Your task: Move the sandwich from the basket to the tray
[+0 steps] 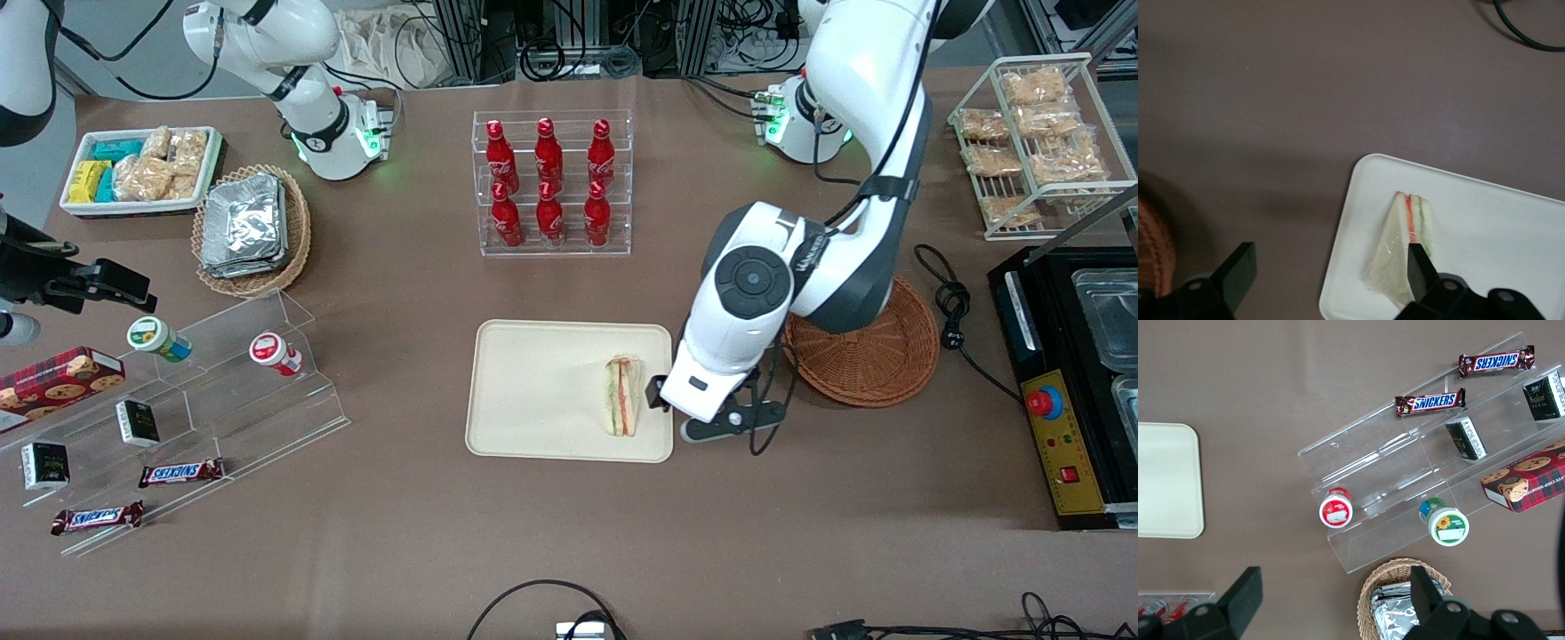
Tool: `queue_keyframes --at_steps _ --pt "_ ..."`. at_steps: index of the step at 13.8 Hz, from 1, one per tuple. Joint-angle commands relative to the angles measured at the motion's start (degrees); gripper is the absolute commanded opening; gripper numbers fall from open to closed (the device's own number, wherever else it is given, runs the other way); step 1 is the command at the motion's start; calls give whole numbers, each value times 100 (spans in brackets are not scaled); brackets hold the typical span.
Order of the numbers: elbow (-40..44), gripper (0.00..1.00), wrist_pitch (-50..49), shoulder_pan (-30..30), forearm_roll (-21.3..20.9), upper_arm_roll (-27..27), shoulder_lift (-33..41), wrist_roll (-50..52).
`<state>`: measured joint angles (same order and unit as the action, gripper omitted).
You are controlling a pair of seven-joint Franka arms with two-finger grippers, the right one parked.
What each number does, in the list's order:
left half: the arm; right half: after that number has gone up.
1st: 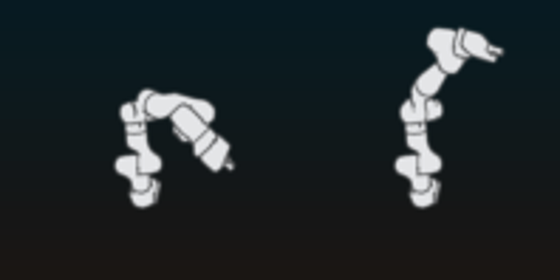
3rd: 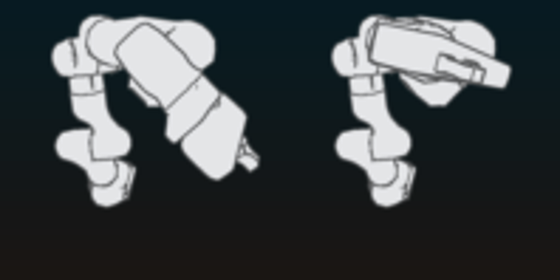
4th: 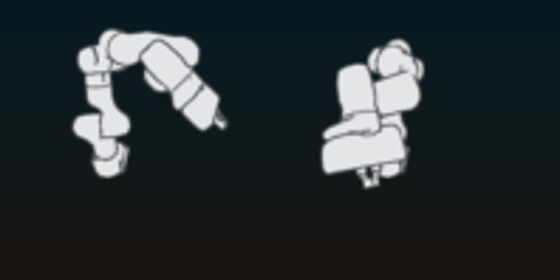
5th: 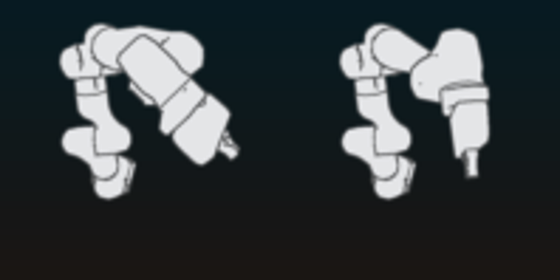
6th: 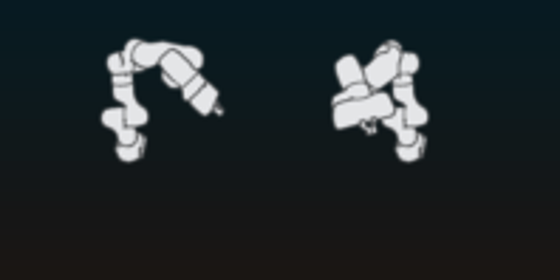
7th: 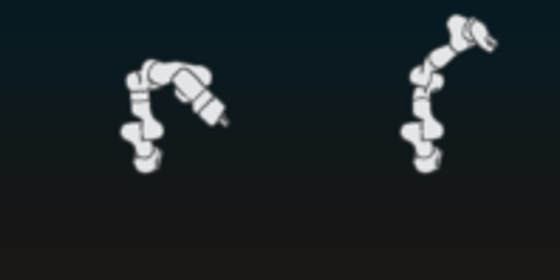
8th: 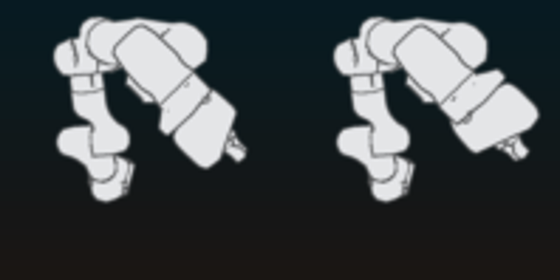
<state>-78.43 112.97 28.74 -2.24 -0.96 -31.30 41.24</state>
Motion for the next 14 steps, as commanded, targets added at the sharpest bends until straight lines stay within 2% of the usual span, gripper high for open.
queue_keyframes --at_steps 1,6,14 --pt "239 100 -495 35 92 -211 194 78" --pt "346 100 -891 35 118 -729 537 -19" --pt "355 100 -1005 35 92 -959 643 7"
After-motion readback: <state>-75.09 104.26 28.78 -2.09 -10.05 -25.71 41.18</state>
